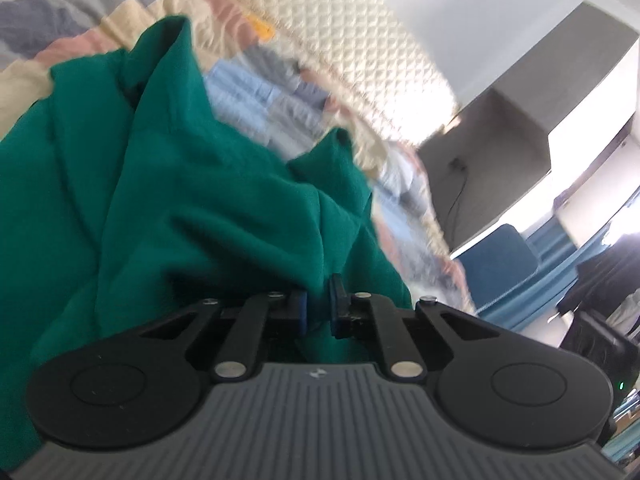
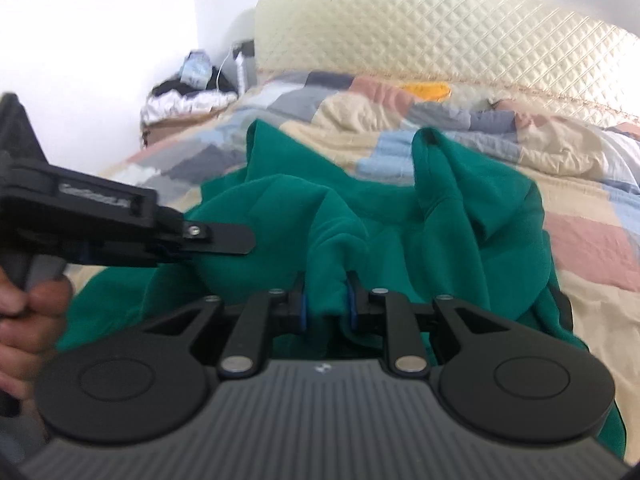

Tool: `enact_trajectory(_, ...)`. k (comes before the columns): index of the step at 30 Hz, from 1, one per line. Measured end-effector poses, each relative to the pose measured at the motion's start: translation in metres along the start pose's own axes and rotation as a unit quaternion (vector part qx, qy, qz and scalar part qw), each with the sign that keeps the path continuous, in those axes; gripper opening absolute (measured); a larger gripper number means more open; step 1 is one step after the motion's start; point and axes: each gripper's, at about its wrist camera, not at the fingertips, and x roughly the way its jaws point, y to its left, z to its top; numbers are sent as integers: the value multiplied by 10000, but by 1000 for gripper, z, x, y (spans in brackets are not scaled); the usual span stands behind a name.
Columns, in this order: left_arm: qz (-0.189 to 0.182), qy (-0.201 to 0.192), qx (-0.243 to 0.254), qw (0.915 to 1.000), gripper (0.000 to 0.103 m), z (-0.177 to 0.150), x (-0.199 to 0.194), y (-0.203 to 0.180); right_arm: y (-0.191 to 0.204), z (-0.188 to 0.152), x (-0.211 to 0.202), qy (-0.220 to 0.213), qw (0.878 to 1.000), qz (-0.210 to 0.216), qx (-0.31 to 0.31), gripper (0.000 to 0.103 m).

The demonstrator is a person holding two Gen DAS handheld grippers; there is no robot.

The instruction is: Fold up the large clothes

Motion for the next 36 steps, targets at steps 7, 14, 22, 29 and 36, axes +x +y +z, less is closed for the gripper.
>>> enact_trajectory(7,882,742,-19,9933,12,-21,19,8,15,-18,10,743,9970,-83,-209,24)
enact_trajectory(14,728,579,-30,9957,23,-13,10,5,9,-19,12,755,9971,-2,40,34)
enact_trajectory(22,240,-453,259,9983,67,10,-49,-15,-7,1,-11,197,9975,355,580,61)
enact_trajectory(29,726,-675,554,9935,67,57,-20,-1,-36,19,-21,-580,9912,243,1163,68)
enact_trajectory(36,1392,-639,291,9878,66,105,42,44,-74,36,51,-359,9882,-389,1434,68)
